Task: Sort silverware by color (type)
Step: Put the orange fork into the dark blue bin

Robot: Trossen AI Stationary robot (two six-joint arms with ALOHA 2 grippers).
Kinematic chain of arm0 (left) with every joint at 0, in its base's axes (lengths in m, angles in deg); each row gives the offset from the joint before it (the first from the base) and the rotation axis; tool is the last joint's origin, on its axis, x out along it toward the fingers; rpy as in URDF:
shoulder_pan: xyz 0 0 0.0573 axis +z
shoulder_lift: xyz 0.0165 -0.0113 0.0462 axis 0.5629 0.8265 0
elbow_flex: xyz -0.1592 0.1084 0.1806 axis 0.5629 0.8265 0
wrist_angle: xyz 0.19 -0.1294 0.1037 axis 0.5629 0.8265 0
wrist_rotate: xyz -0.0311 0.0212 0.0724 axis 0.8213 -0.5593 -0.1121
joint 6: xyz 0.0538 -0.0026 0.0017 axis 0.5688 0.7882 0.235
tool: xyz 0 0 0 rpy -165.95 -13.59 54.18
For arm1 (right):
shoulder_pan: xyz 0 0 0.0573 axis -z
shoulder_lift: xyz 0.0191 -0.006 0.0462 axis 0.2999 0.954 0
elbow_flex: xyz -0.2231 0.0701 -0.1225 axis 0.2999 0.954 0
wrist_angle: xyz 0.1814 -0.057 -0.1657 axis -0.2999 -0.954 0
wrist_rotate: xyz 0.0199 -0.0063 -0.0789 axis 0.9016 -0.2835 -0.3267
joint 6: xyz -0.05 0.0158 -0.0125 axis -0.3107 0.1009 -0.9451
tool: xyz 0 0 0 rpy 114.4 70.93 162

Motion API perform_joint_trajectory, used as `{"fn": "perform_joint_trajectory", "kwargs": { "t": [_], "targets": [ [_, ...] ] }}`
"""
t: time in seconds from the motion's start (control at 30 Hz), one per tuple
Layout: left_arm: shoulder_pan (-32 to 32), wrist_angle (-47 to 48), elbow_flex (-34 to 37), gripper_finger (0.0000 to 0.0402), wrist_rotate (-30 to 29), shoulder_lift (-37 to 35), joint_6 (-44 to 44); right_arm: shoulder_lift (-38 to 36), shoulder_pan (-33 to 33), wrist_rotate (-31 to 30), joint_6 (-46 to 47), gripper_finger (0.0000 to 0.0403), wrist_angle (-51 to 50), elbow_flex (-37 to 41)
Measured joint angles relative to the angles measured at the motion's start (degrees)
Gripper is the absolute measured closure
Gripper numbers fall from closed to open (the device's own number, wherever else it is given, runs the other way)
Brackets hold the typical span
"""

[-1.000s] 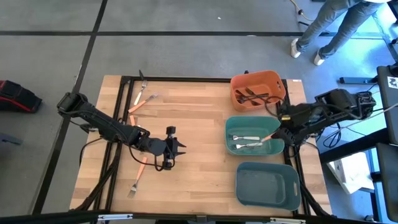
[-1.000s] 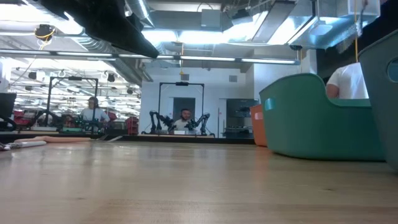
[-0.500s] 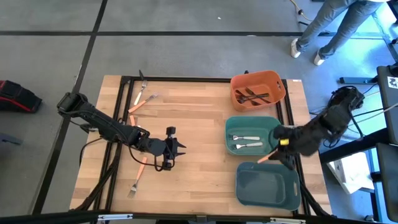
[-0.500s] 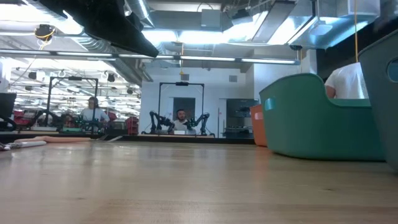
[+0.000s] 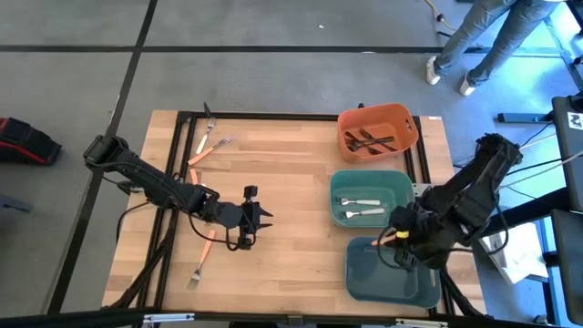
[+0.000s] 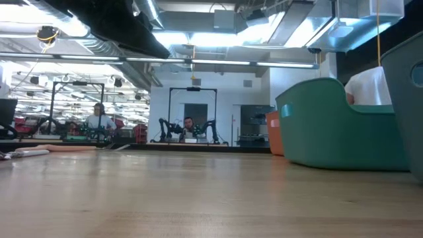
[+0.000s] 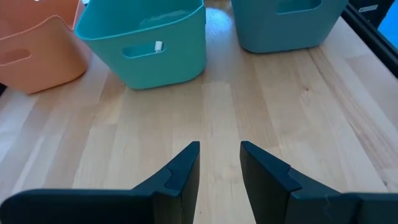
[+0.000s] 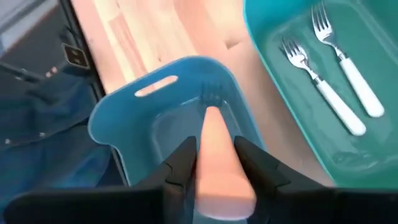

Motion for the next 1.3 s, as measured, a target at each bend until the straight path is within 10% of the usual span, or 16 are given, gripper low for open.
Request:
{"fn": "perform_joint_trajectory", "kwargs": {
  "t": [0.33, 0.57, 0.8, 1.3],
  "targets": [
    [0.0, 0.0, 0.0, 0.0291, -0.2, 0.0, 0.4, 1.3, 6.1, 3.6, -6.5, 0.0194, 1.2, -0.1],
    [0.0, 6.3, 0.0, 0.0291, -3.6, -4.0, -2.3, 3.0, 10.7, -9.7, -22.9, 0.0176, 7.0, -0.1],
    [0.0, 23.0, 0.0, 0.0292, -2.9, -12.3, -20.9, 9.3, 14.9, -15.3, -35.8, 0.0176, 12.5, -0.1],
    [-6.5, 48.3, 0.0, 0.0292, 23.1, -9.6, -65.2, 18.6, 23.3, -15.5, -48.2, 0.0175, 20.2, -0.1]
  ]
}}
